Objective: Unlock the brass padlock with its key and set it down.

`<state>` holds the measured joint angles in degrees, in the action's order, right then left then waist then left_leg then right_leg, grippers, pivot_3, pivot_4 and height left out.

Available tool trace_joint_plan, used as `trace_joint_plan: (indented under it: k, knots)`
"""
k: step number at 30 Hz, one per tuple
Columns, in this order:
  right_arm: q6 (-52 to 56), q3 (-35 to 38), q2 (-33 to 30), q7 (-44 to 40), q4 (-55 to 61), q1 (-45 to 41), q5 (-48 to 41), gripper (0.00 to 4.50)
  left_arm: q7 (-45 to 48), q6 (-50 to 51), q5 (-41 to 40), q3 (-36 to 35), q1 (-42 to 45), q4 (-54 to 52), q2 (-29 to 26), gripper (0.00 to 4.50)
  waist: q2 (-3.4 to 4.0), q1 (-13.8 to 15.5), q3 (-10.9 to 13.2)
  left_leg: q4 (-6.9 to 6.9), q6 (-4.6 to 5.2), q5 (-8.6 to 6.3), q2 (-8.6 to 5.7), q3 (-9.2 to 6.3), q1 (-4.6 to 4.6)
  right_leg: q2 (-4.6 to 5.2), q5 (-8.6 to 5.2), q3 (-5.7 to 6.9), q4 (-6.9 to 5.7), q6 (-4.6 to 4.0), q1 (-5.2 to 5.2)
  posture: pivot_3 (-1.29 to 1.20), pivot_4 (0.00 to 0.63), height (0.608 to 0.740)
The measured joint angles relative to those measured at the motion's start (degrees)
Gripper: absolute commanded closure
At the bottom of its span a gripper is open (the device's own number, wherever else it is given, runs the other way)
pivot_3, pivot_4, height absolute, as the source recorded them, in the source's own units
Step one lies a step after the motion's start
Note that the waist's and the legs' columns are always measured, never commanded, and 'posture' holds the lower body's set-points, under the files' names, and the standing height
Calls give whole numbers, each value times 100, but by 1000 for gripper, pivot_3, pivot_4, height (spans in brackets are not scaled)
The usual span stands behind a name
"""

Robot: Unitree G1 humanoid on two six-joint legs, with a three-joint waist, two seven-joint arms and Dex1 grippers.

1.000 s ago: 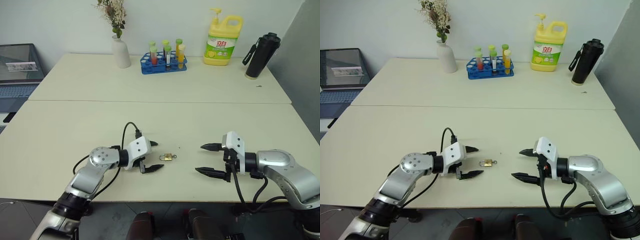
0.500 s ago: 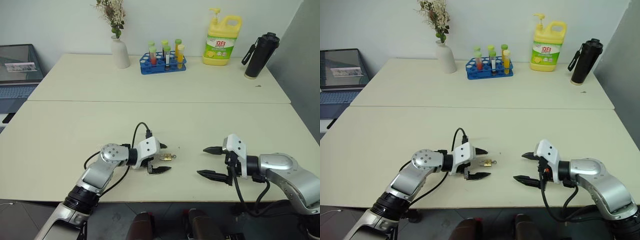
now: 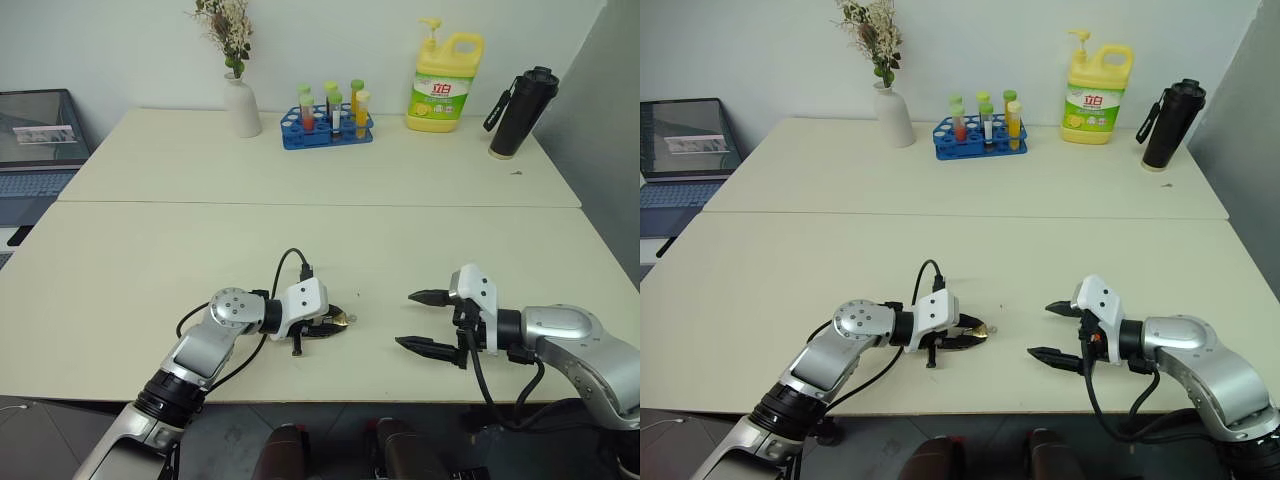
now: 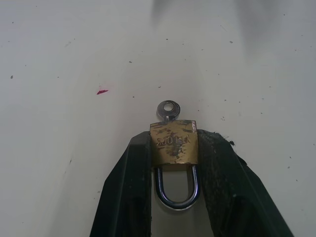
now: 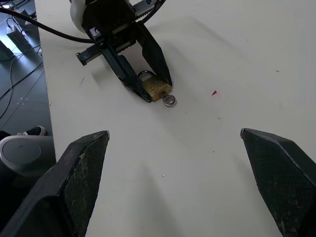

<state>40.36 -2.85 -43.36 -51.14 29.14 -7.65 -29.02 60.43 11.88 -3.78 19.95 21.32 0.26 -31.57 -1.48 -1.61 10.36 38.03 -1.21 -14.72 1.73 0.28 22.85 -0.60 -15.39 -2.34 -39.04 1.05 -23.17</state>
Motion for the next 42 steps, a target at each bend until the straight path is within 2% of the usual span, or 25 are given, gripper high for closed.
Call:
trace_joint_plan:
  k: [7,12,14,20,24,30,42]
  knots:
    - [-28,106,-1,1,0,10,-31,0,-286,-975,200,-31,-26,31,47,3537,0,8,1,0,0,0,0,1,5,1,0,-2,4,0,-1,0,150,740]
    - [-176,148,93,51,-16,5,-24,0,-477,-2063,249,-193,484,72,180,3537,-1,18,1,0,0,0,-1,2,6,1,0,-2,4,0,-2,0,150,740]
    - [-326,171,141,56,-56,4,-7,0,-557,-2964,400,-235,708,279,135,3537,-1,19,1,-2,0,0,-2,3,4,1,0,-3,5,0,-2,0,150,740]
    - [-728,214,522,123,-210,-57,-28,0,-1428,-6245,1649,-265,1164,1706,-200,3537,-2,3,1,-4,0,0,1,5,4,-3,3,-5,5,-4,-4,0,150,740]
    - [-415,210,577,92,-330,-314,-340,0,-2141,-7470,2381,-321,1393,2018,-219,3537,-2,15,1,-2,0,0,-4,10,7,10,18,-5,6,-23,-3,0,150,740]
    - [39,197,746,53,-534,-606,-771,0,-2754,-7800,2730,-350,1432,2044,-199,3537,-2,10,1,-2,0,0,-2,7,6,9,19,0,3,-24,-3,0,150,740]
    - [615,134,1105,46,-939,-1328,-1222,0,-3238,-7603,3061,-350,1346,1701,-323,3537,-2,3,1,-3,0,0,-2,5,7,10,20,3,2,-25,-3,0,150,740]
